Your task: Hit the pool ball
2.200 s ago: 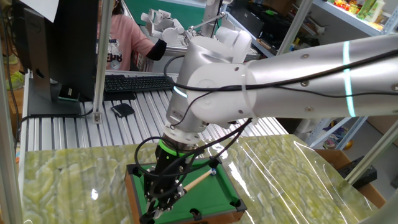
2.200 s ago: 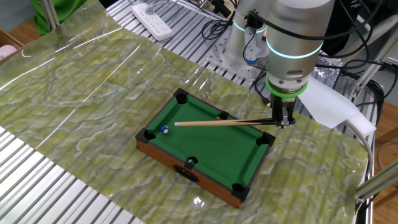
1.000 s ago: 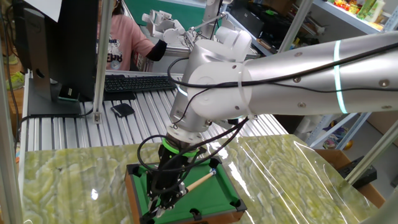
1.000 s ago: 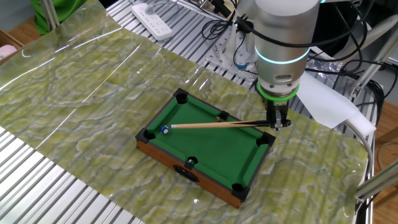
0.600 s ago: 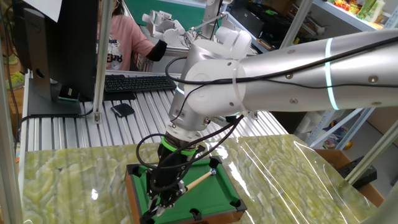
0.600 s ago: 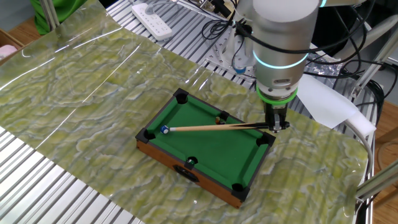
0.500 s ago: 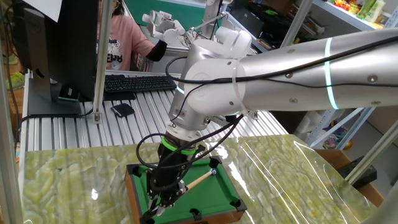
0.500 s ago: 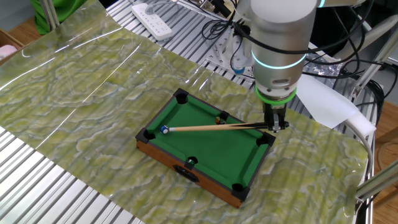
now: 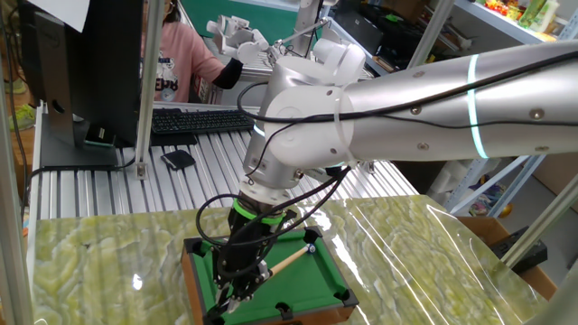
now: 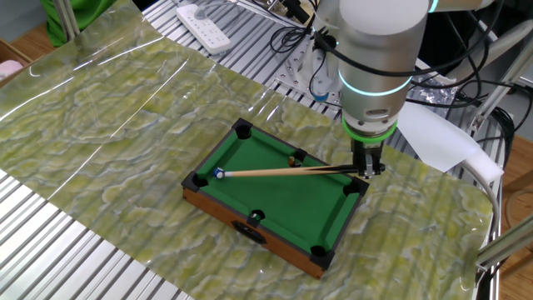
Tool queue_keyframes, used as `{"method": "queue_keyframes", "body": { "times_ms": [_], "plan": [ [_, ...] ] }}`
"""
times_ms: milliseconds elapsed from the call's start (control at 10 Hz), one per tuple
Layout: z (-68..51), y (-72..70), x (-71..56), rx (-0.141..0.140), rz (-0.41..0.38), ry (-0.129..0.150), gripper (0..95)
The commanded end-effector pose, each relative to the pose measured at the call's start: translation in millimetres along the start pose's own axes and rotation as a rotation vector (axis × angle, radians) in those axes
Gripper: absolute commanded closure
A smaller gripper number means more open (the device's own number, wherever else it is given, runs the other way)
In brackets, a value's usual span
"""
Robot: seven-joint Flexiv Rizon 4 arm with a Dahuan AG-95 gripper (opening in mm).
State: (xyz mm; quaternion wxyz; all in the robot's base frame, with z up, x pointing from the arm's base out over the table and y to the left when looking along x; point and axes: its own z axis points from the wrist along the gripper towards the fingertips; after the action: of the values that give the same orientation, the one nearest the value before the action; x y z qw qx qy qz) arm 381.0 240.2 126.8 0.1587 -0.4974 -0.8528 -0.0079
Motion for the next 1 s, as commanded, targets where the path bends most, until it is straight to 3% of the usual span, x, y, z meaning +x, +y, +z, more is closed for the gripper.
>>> {"method": "queue_keyframes", "body": {
  "times_ms": [100,600,1000],
  "plan": [
    [0.1,1.7,-3.7,0.006,-0.008,0.001,95.0],
    [-5.5,-1.5,-12.8,0.023,-0.023,0.003,95.0],
    [-5.6,-0.9,-15.9,0.039,-0.037,-0.016,95.0]
  ]
}}
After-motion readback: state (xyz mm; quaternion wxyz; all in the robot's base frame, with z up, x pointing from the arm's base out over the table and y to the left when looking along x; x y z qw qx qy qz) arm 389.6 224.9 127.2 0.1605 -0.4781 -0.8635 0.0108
